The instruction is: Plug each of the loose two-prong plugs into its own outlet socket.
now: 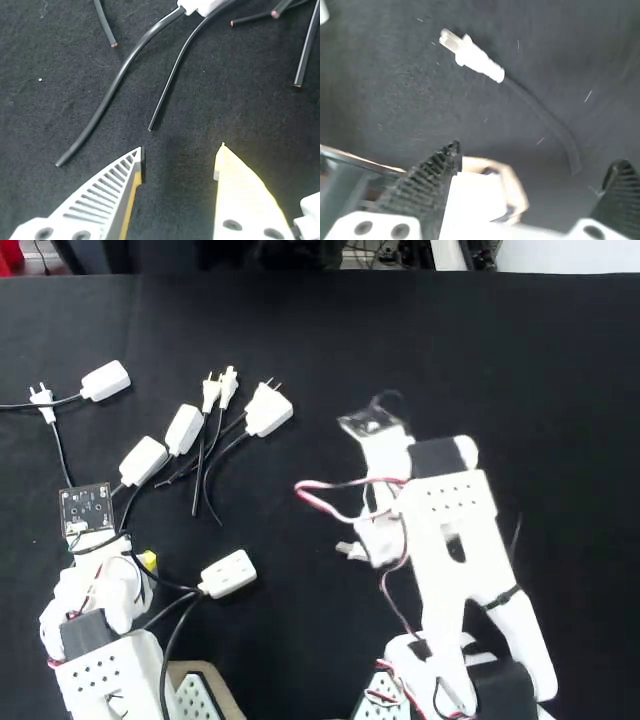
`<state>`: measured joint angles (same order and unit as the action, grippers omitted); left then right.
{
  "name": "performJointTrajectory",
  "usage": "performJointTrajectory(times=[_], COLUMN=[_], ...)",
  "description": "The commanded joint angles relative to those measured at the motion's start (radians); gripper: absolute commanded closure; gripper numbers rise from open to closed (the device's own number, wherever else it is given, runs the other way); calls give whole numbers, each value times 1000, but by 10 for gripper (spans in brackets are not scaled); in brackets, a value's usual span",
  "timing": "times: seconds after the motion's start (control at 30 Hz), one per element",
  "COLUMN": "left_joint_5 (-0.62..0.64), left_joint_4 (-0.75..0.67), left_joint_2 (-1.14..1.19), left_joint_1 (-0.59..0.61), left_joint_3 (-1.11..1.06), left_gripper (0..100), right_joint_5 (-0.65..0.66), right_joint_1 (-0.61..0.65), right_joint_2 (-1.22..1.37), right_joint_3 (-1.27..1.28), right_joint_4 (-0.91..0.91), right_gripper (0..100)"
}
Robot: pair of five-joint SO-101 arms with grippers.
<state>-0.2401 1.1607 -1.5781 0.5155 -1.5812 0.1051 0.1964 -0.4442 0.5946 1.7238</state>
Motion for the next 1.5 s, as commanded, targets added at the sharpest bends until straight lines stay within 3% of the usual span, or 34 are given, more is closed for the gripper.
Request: performJointTrajectory(times=[0.0, 0.13, 0.33, 0.5, 0.67, 0.93, 1.07, 1.27, 1.47], left_joint_5=[-8, -8, -8, -8, -8, -8, -8, -8, -8], left_joint_4=[-2, -2, -2, -2, -2, -2, -2, -2, -2], left_joint_2=[5, 5, 5, 5, 5, 5, 5, 5, 5], left_joint_1=[7, 7, 7, 7, 7, 7, 7, 7, 7], left_joint_3=[18, 18, 18, 18, 18, 18, 18, 18, 18], left_gripper=[766, 766, 766, 766, 766, 766, 766, 766, 766], right_joint_5=[-305, -471, -506, -359, -242, -212, -213, -157, -147], right_joint_1=[-58, -141, -198, -138, -133, -129, -160, -110, -98], right_joint_2=[2, 53, 246, 403, 400, 321, 271, 205, 240], right_joint_3=[13, 12, 24, 51, 44, 68, 36, 48, 94], right_joint_4=[-52, -196, -232, -242, -272, -218, -187, -63, -152], right_gripper=[564, 563, 564, 606, 887, 897, 990, 987, 987])
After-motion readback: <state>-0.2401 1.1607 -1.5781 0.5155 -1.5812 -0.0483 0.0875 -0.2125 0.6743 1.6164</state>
